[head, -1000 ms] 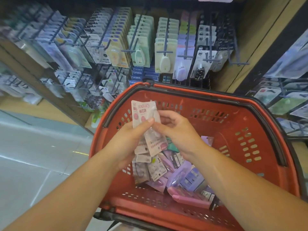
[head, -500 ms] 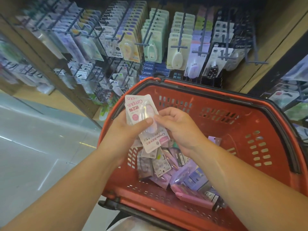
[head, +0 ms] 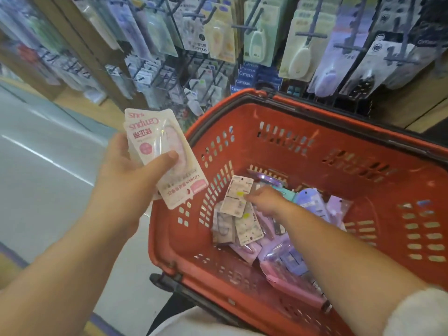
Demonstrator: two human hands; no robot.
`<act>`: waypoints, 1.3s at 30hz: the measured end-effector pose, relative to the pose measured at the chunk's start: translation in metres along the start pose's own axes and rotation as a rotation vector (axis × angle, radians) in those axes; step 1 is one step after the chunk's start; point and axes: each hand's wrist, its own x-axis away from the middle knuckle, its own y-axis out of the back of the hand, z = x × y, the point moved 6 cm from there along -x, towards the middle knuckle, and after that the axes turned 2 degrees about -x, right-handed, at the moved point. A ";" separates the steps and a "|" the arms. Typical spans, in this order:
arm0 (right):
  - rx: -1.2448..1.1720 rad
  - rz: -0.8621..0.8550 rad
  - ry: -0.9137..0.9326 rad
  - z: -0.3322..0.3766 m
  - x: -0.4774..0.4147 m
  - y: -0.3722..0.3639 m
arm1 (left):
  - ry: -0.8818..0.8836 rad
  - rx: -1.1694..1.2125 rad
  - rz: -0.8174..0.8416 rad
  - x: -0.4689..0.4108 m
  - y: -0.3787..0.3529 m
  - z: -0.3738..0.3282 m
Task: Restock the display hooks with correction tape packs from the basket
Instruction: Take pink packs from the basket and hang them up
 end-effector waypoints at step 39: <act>-0.624 -0.359 0.599 0.080 0.192 0.087 | 0.007 0.043 0.444 0.024 -0.133 0.011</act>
